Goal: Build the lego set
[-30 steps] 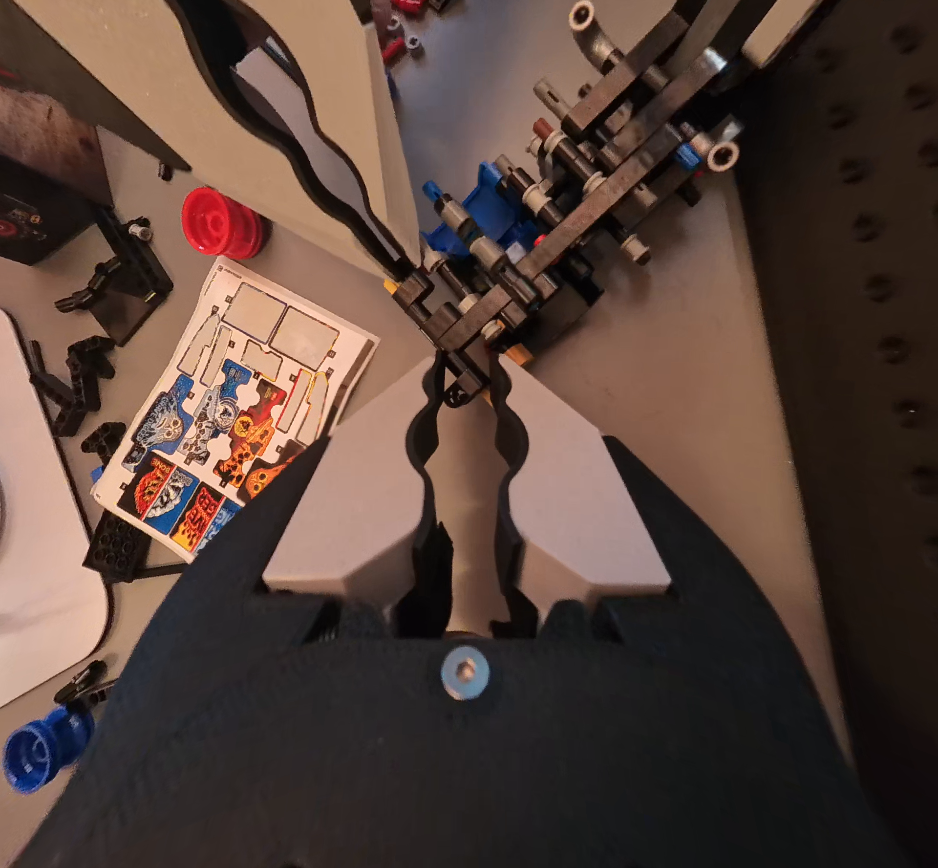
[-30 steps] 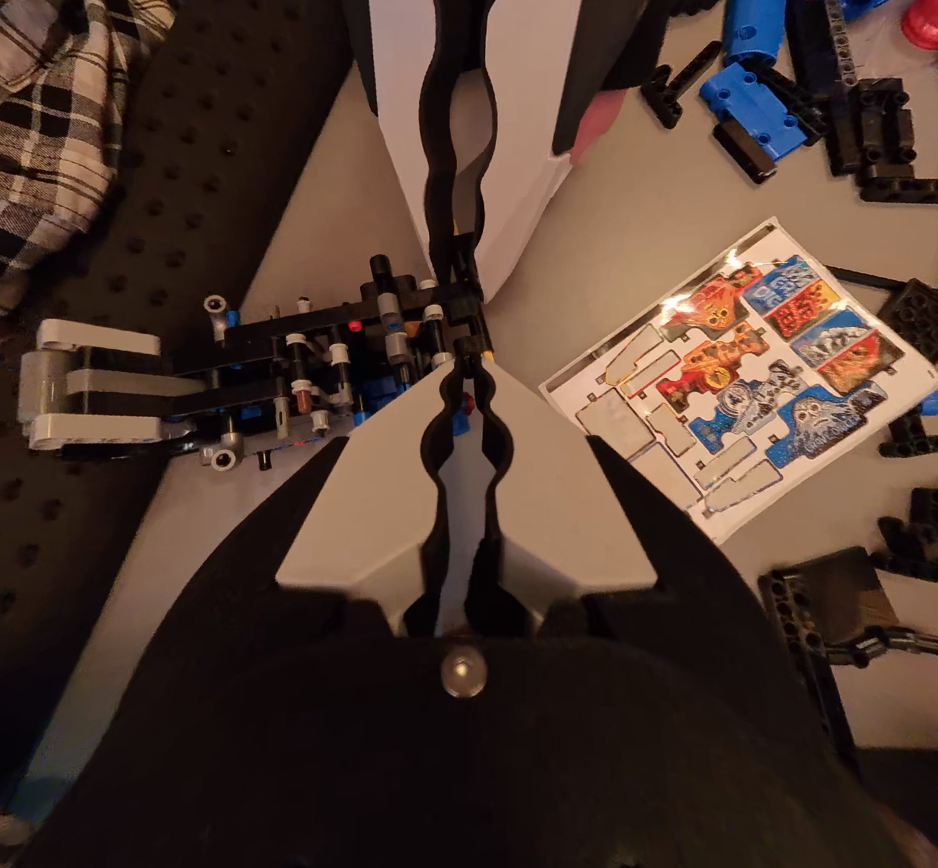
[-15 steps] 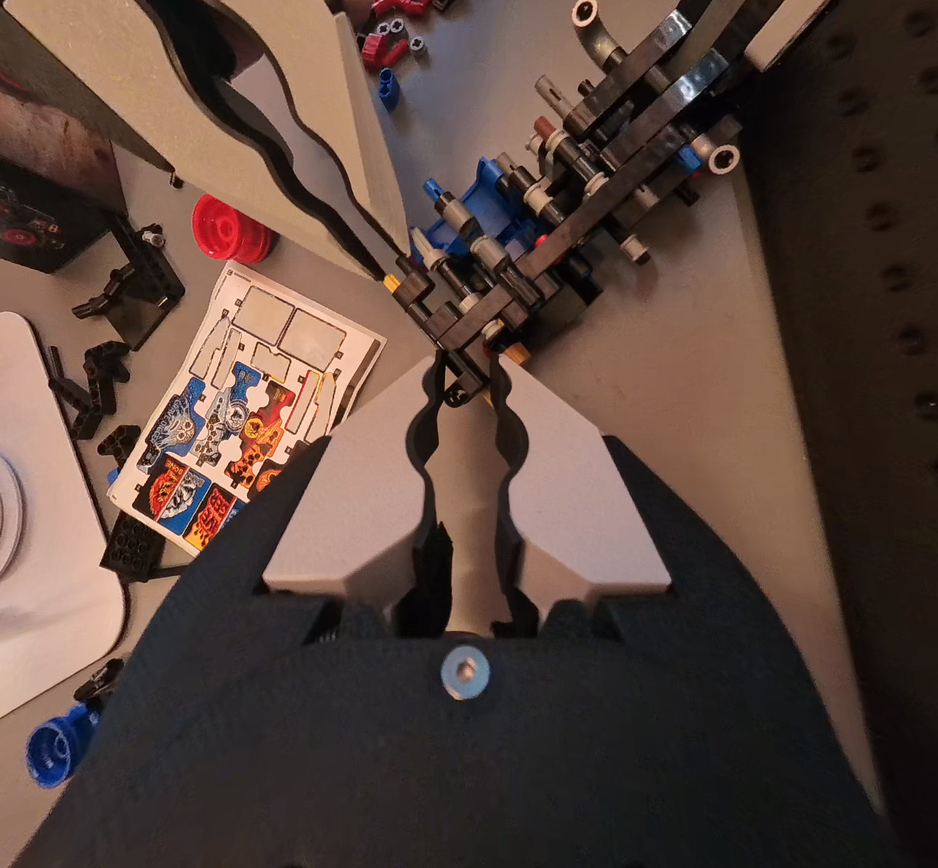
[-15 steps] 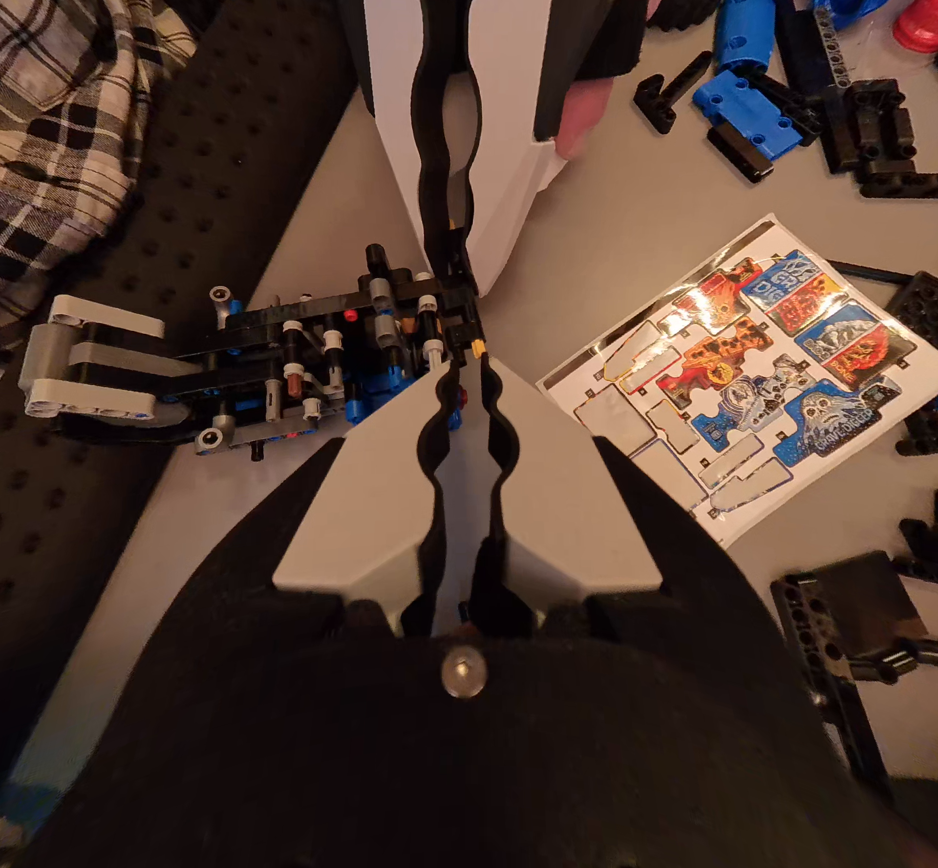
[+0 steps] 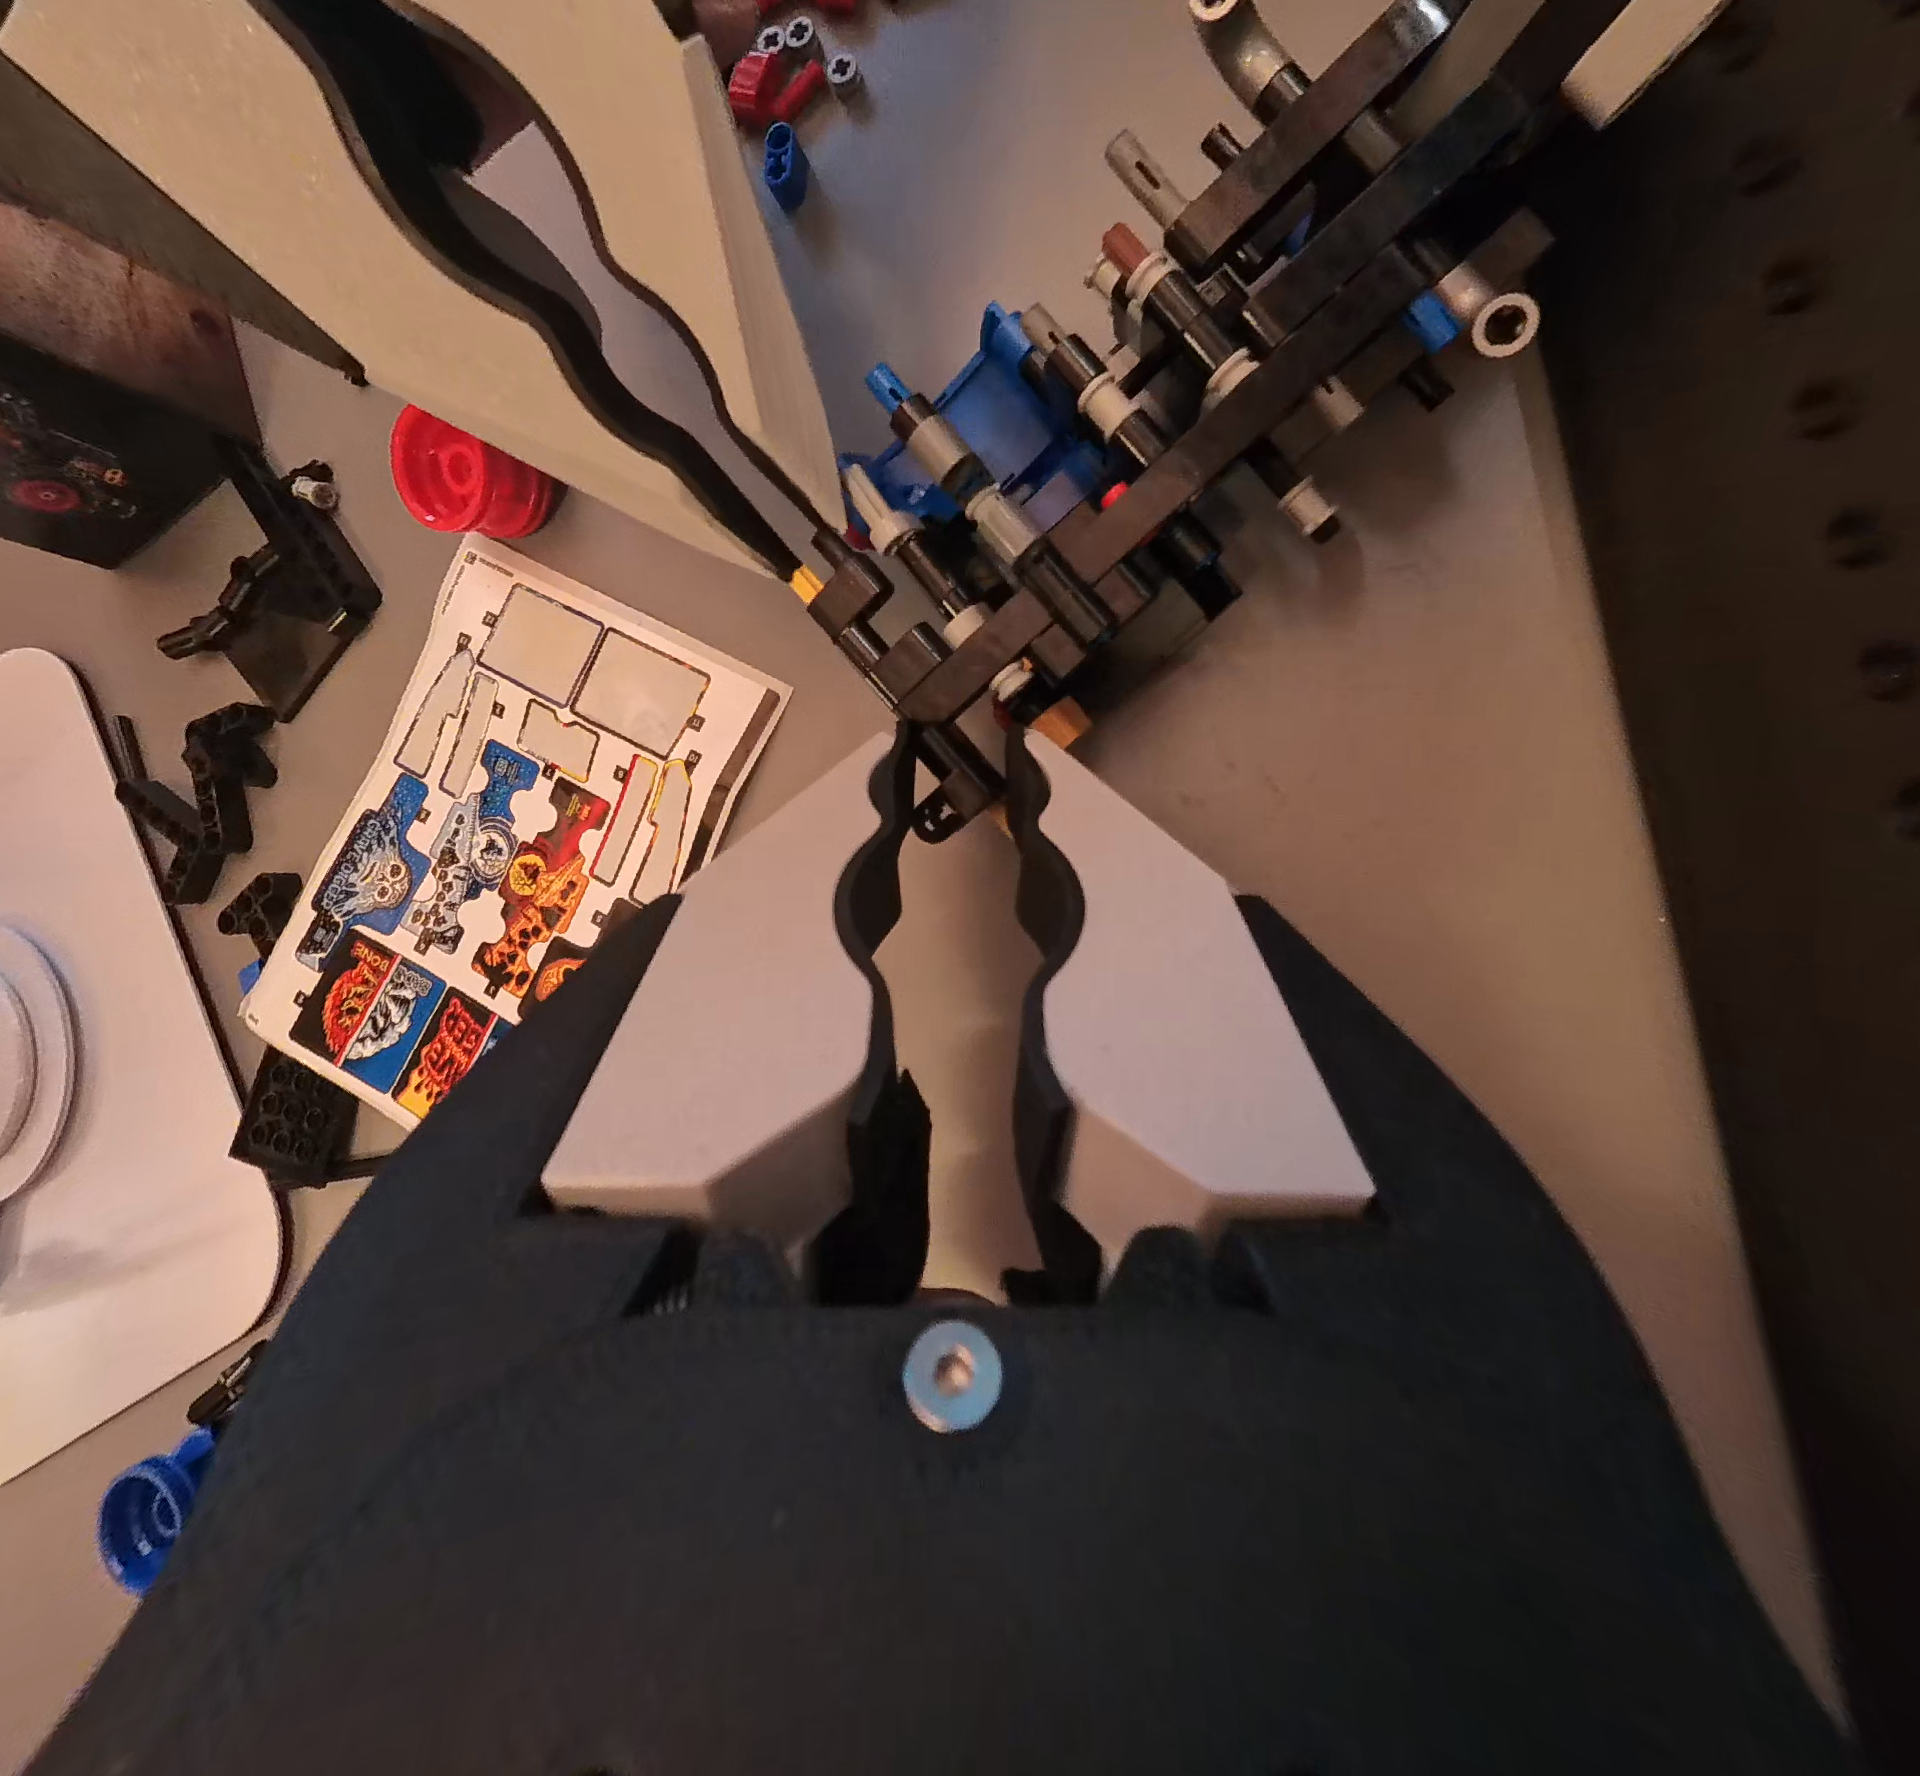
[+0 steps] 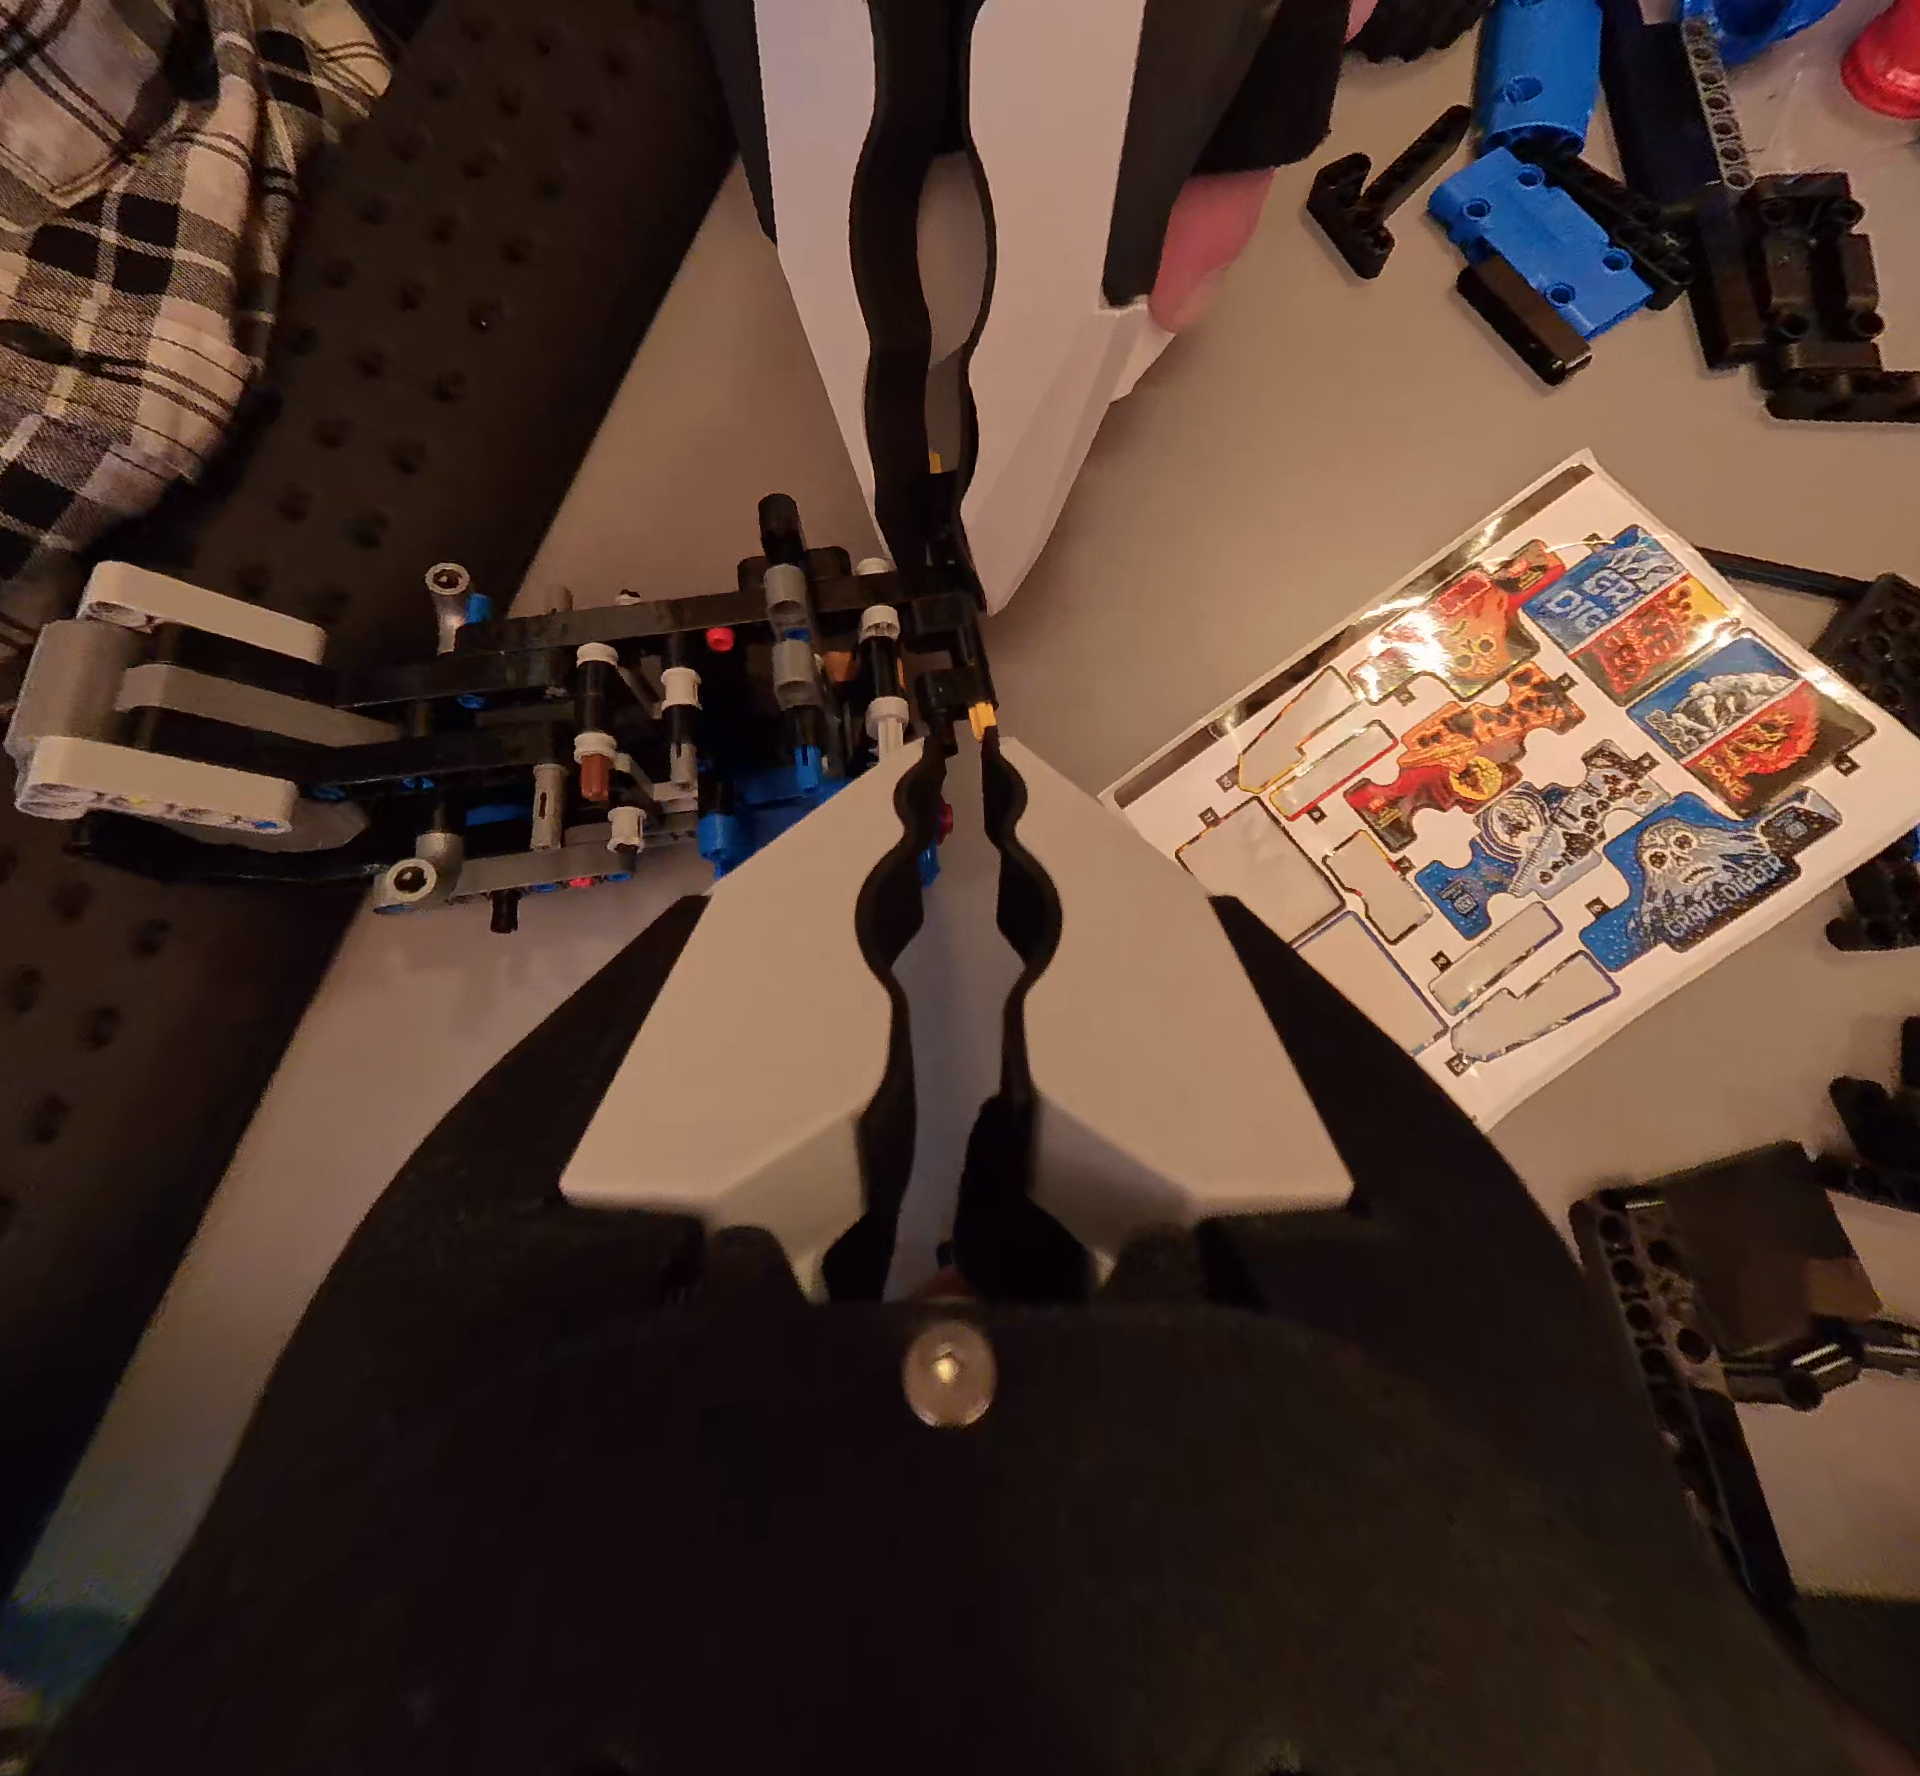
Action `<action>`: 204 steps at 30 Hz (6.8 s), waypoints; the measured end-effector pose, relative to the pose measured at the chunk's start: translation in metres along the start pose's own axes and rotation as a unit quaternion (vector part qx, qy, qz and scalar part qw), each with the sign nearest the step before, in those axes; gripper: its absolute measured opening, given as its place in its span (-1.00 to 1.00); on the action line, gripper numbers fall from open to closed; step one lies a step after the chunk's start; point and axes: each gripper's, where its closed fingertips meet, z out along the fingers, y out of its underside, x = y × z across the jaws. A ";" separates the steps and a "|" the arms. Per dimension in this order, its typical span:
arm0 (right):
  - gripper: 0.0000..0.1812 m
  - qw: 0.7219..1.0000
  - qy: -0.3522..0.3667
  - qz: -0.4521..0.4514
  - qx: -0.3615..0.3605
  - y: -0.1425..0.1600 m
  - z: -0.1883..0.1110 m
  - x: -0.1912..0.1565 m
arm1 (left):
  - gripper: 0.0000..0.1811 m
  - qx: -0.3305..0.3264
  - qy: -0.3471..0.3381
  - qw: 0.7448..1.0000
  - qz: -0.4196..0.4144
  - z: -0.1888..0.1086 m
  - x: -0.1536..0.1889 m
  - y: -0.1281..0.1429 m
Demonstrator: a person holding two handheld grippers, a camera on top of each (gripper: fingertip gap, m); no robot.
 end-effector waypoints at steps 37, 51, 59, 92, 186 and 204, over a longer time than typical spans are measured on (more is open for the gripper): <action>-0.80 0.988 0.134 0.067 -0.038 0.015 -0.041 0.005 | -0.63 -0.001 -0.062 0.997 -0.048 -0.011 -0.027 0.010; -0.77 0.984 0.142 0.103 -0.021 0.033 -0.030 0.003 | -0.51 -0.047 -0.142 0.981 -0.120 -0.034 -0.055 0.042; -0.78 0.992 0.084 0.084 -0.041 0.026 0.008 -0.014 | -0.63 -0.049 -0.110 0.985 -0.121 -0.021 -0.038 0.032; -0.51 0.984 0.106 0.143 -0.011 0.024 -0.008 -0.015 | -0.43 0.040 -0.116 0.978 -0.166 -0.049 -0.040 -0.003; -0.12 0.878 0.469 0.052 -0.084 -0.057 -0.245 0.300 | -0.44 0.077 -0.390 0.909 -0.126 -0.116 -0.288 0.009; -1.00 0.877 0.475 0.018 -0.073 -0.056 -0.234 0.309 | -0.50 0.096 -0.382 0.911 -0.121 -0.115 -0.287 0.010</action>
